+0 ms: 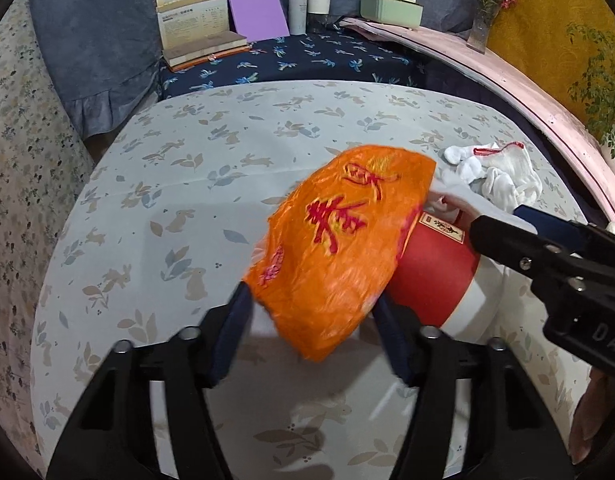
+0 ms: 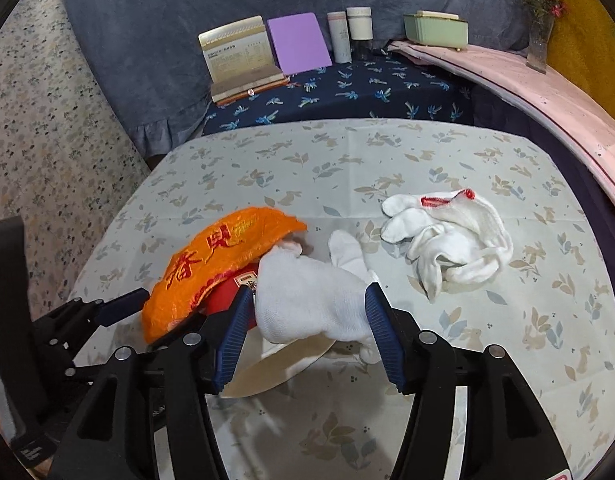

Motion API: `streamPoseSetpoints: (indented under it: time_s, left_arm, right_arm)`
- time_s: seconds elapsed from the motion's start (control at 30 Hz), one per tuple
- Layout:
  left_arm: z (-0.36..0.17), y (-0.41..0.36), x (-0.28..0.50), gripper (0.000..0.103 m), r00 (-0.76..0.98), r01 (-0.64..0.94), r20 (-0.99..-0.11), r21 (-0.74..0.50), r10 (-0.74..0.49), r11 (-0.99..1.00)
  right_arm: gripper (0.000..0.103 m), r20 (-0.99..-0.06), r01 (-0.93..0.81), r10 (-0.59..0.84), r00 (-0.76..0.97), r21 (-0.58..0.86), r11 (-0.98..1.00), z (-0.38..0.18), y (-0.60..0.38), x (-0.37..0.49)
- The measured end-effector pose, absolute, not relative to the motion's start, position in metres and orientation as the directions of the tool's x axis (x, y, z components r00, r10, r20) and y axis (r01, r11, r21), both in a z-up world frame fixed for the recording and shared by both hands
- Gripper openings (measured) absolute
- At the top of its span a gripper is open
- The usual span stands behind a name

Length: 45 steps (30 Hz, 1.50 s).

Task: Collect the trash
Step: 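Grasp the orange wrapper with the left gripper while the right grasps a white sock, then carry the orange wrapper and white sock toward the bin with both grippers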

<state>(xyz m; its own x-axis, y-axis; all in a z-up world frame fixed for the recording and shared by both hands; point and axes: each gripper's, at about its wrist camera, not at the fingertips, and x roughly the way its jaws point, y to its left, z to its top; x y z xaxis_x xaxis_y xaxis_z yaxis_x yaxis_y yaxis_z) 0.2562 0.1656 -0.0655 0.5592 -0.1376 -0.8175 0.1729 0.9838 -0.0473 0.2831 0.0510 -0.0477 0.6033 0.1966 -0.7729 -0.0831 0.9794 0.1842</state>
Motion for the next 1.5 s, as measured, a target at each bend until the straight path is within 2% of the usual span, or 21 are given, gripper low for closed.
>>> streamPoseSetpoints:
  time_s: [0.07, 0.13, 0.17, 0.2, 0.33, 0.63, 0.67, 0.9, 1.5]
  left_arm:
    - [-0.065, 0.165, 0.256, 0.037, 0.554, 0.178, -0.82, -0.054, -0.145, 0.983]
    - [-0.064, 0.164, 0.255, 0.032, 0.557, 0.179, -0.817, -0.058, -0.15, 0.982]
    - [-0.063, 0.164, 0.254, 0.02, 0.556, 0.181, -0.817, -0.062, -0.154, 0.982]
    - [-0.062, 0.163, 0.254, 0.011, 0.552, 0.183, -0.819, -0.067, -0.159, 0.981]
    - [-0.053, 0.159, 0.246, 0.008, 0.561, 0.184, -0.809, -0.084, -0.175, 0.979]
    - [-0.021, 0.132, 0.223, 0.004, 0.6, 0.222, -0.772, -0.089, -0.208, 0.971]
    - [-0.016, 0.129, 0.221, 0.0, 0.605, 0.223, -0.768, -0.091, -0.211, 0.971]
    - [0.011, 0.104, 0.204, 0.0, 0.626, 0.257, -0.738, -0.111, -0.253, 0.96]
    - [0.039, 0.02, 0.168, 0.0, 0.602, 0.39, -0.716, -0.124, -0.355, 0.912]
  right_arm:
    - [0.044, -0.773, -0.077, 0.208, 0.6, 0.203, 0.976, -0.051, 0.047, 0.281]
    - [0.029, -0.771, -0.074, 0.211, 0.6, 0.209, 0.975, -0.051, 0.043, 0.279]
    - [0.025, -0.772, -0.074, 0.209, 0.6, 0.207, 0.976, -0.052, 0.041, 0.277]
    - [0.021, -0.773, -0.072, 0.205, 0.601, 0.203, 0.977, -0.051, 0.04, 0.276]
    - [0.013, -0.766, -0.056, 0.194, 0.613, 0.203, 0.978, -0.046, 0.031, 0.266]
    - [0.012, -0.713, -0.01, 0.162, 0.683, 0.213, 0.977, -0.012, -0.005, 0.235]
    - [0.012, -0.707, -0.004, 0.159, 0.689, 0.215, 0.977, -0.008, -0.009, 0.232]
    - [0.012, -0.673, 0.028, 0.134, 0.728, 0.224, 0.974, 0.016, -0.038, 0.204]
    - [0.012, -0.624, 0.127, 0.077, 0.778, 0.276, 0.953, 0.032, -0.111, 0.152]
